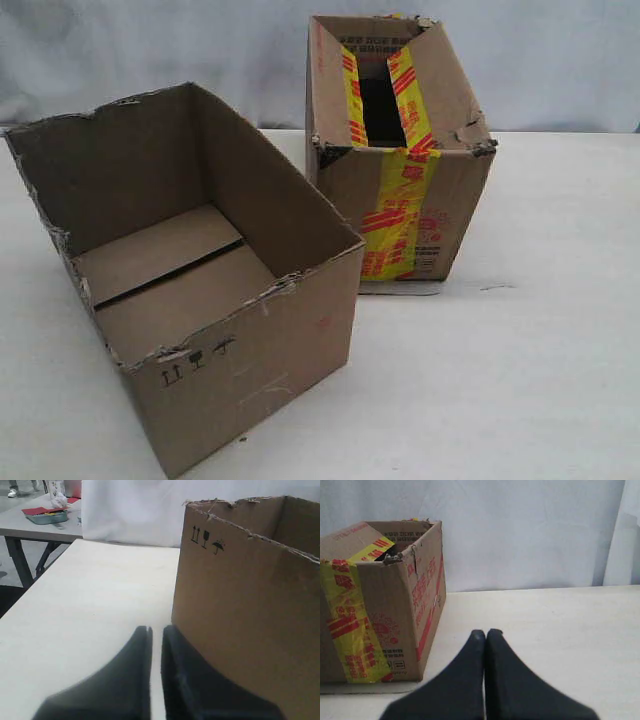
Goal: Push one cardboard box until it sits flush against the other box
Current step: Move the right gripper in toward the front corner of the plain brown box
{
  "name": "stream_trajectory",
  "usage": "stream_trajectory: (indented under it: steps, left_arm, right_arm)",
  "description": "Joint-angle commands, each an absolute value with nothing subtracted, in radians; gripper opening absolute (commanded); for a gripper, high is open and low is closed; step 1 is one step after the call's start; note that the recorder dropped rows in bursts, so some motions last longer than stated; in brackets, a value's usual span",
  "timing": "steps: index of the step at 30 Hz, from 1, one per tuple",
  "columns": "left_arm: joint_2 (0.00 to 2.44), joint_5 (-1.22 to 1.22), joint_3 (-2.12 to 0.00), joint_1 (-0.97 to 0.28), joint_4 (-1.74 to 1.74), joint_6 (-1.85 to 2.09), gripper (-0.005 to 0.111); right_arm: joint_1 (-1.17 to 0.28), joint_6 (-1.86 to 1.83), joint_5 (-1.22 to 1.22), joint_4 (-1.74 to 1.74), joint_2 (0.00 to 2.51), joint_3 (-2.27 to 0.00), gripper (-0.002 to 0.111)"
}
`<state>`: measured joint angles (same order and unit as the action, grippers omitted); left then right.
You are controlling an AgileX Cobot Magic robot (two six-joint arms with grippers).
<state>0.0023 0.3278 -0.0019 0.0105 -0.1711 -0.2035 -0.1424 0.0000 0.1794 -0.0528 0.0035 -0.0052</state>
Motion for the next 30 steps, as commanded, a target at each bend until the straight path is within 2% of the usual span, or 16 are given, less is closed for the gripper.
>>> stream_trajectory:
  steps: [1, 6, 9, 13, 17, 25, 30]
  left_arm:
    - [0.000, 0.325, 0.000, 0.014, -0.172, -0.207, 0.000]
    - [0.000, 0.325, 0.000, 0.014, -0.172, -0.207, 0.000]
    - [0.000, 0.325, 0.000, 0.014, -0.172, -0.207, 0.000]
    - [0.000, 0.325, 0.000, 0.014, -0.172, -0.207, 0.000]
    - [0.000, 0.321, 0.000, 0.014, -0.172, -0.207, 0.000]
    - [0.000, 0.321, 0.000, 0.014, -0.172, -0.207, 0.000]
    - [0.000, 0.321, 0.000, 0.014, -0.172, -0.207, 0.000]
  right_arm:
    - [-0.138, 0.000, 0.042, -0.107, 0.000, 0.000, 0.000]
    - [-0.138, -0.007, -0.087, -0.445, 0.000, 0.000, 0.000]
    - [-0.141, -0.023, -0.071, -0.374, 0.000, 0.000, 0.000]
    - [-0.226, -0.053, 0.000, -0.340, 0.021, -0.003, 0.000]
    - [-0.397, -0.091, 0.000, -0.340, 0.223, -0.040, 0.000]
    - [-0.846, -0.120, 0.047, -0.340, 0.781, -0.207, 0.000]
    - [-1.040, -0.120, -0.015, -0.352, 0.936, -0.265, 0.000]
